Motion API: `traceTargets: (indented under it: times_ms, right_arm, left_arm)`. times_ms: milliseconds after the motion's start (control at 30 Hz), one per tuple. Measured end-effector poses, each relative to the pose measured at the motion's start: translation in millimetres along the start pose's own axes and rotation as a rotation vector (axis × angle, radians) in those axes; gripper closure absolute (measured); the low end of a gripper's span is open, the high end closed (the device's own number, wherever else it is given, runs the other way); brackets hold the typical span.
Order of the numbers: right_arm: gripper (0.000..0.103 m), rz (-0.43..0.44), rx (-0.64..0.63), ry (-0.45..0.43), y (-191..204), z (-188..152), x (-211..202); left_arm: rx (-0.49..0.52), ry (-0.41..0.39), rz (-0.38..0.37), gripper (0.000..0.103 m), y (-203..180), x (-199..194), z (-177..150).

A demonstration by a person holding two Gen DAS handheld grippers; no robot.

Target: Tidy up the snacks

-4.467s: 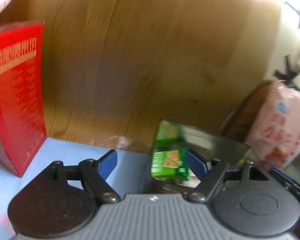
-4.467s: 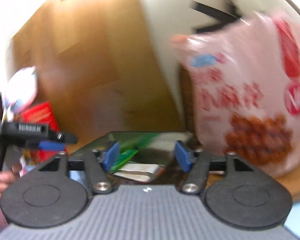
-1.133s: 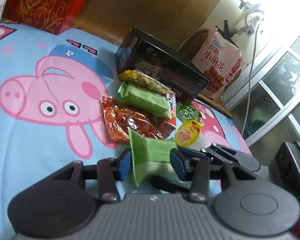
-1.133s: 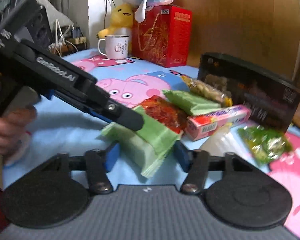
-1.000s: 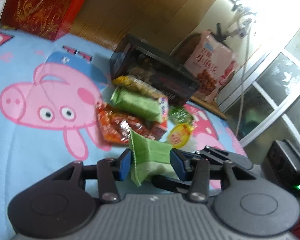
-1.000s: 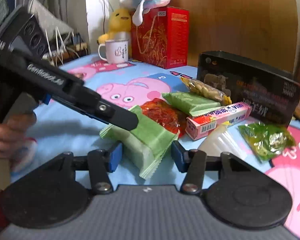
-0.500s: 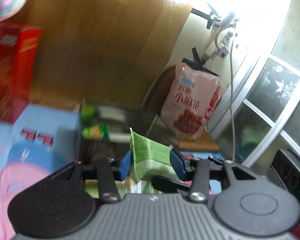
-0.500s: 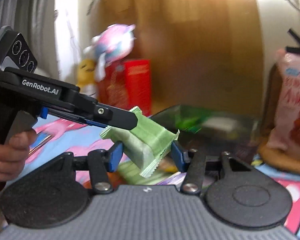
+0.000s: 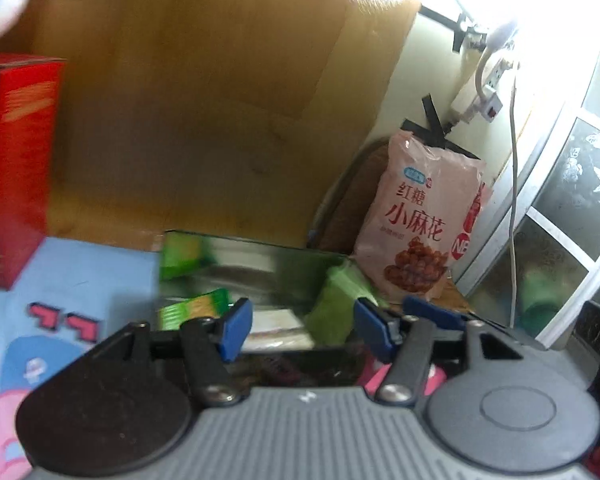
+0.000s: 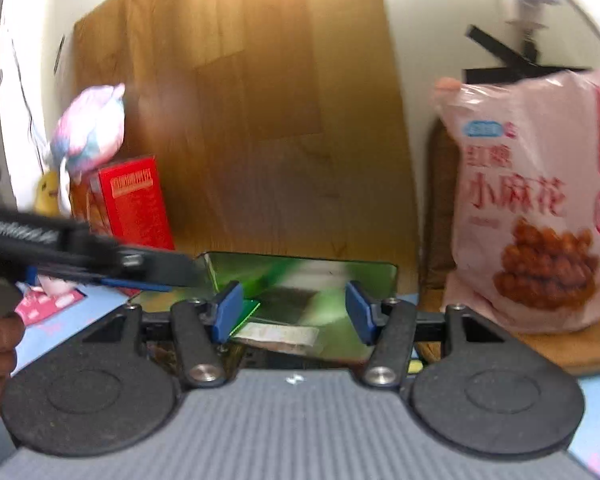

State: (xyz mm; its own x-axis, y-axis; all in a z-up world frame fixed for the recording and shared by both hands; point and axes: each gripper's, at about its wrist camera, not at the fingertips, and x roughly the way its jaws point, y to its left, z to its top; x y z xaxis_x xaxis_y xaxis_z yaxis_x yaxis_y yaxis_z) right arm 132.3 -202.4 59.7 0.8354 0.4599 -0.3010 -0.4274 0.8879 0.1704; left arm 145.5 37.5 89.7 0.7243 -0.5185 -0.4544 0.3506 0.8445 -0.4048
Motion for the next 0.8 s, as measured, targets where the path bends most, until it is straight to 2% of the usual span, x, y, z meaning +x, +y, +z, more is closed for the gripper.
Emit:
traceTargets:
  times_ms: [67,200,333,433,500,533,567,600,633,800]
  right_arm:
    - [0.044,0.056,0.040,0.010,-1,-6,-12]
    - [0.045,0.195,0.020,0.119,15,-24,-13]
    - [0.048,0.216,-0.154,0.176,46,-39,-3]
    - [0.048,0.227,-0.245,0.215,61,-40,10]
    - [0.058,0.214,-0.293,0.239,64,-42,24]
    - [0.077,0.216,-0.305,0.259,65,-43,31]
    - [0.084,0.221,-0.305,0.270,65,-44,36]
    - [0.085,0.223,-0.300,0.270,66,-44,35]
    - [0.091,0.219,-0.302,0.266,68,-43,34]
    - [0.092,0.212,-0.391,0.154,94,-40,-3]
  left_arm:
    - [-0.032,0.002,0.010,0.044,14,-12,-7]
    - [-0.139,0.066,0.048,0.044,47,-18,-25]
    - [-0.221,0.135,0.046,0.044,65,-4,-36]
    - [-0.229,0.168,0.034,0.042,66,6,-43]
    - [-0.221,0.199,0.037,0.051,63,16,-47]
    - [-0.214,0.198,0.046,0.053,60,17,-50]
    - [-0.200,0.190,0.057,0.055,58,15,-51]
    - [-0.189,0.181,0.061,0.056,54,11,-51]
    - [-0.185,0.168,0.055,0.057,52,6,-50]
    - [-0.164,0.064,0.009,0.059,39,-42,-51]
